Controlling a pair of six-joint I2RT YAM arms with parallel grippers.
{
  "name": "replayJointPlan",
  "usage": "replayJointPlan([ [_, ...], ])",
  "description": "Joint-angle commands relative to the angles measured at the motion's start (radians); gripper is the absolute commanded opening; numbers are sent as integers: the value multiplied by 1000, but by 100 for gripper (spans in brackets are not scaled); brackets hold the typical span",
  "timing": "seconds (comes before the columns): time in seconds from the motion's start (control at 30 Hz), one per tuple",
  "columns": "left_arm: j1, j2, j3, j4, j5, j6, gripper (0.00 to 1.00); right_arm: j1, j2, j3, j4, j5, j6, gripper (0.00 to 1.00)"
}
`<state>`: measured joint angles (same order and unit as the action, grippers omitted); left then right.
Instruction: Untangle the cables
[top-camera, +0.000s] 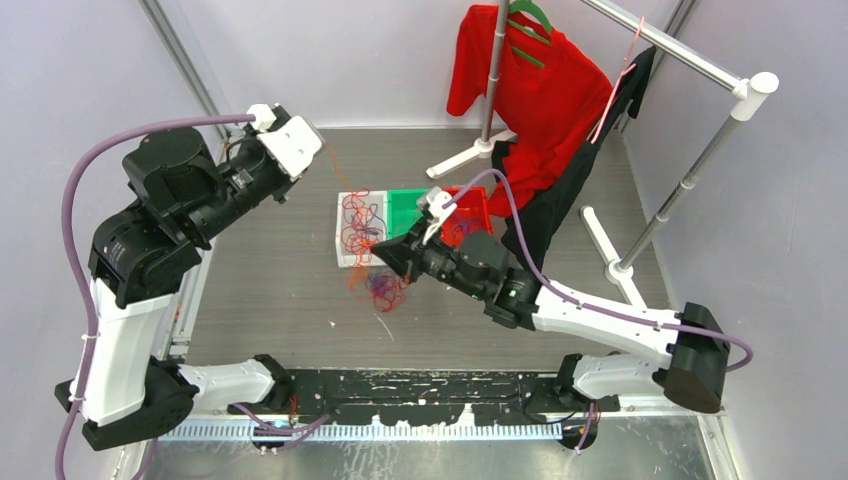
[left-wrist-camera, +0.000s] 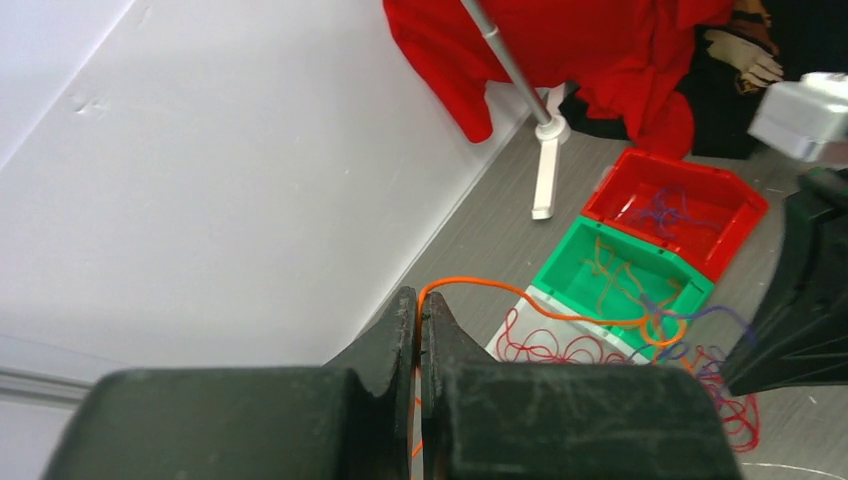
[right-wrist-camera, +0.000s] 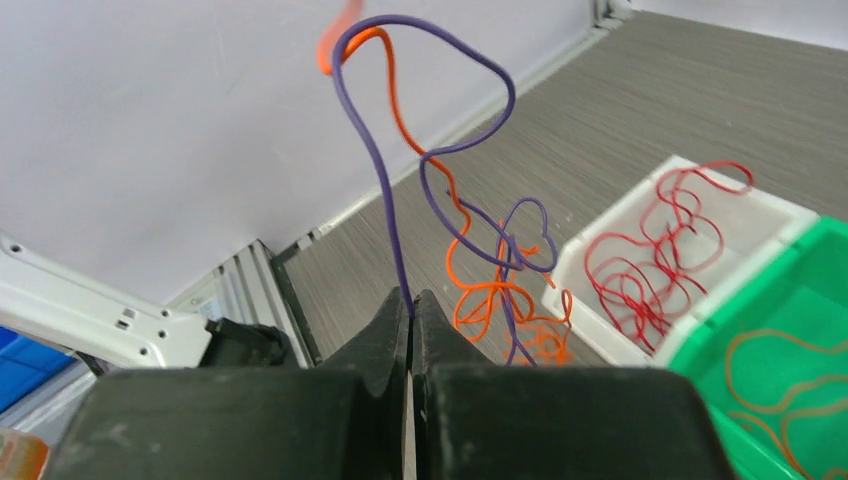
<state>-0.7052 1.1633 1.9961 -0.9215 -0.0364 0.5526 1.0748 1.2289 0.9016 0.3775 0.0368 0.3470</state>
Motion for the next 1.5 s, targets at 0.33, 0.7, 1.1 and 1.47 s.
replayJointPlan([
  [0.33,-2,-67,16,401,-140,86,0,-101,-177,-284,-156,142,70,1],
  [0.7,-3,48,272,625,-91,187,0,-109,-149,-370,-327,270,73,1],
  [1.1,-3,243,585,1080,-30,350,0,-109,-117,-402,-424,376,157,1],
  [1.47,-3,363,806,1234,118,444,0,-109,-119,-416,-574,502,286,1],
])
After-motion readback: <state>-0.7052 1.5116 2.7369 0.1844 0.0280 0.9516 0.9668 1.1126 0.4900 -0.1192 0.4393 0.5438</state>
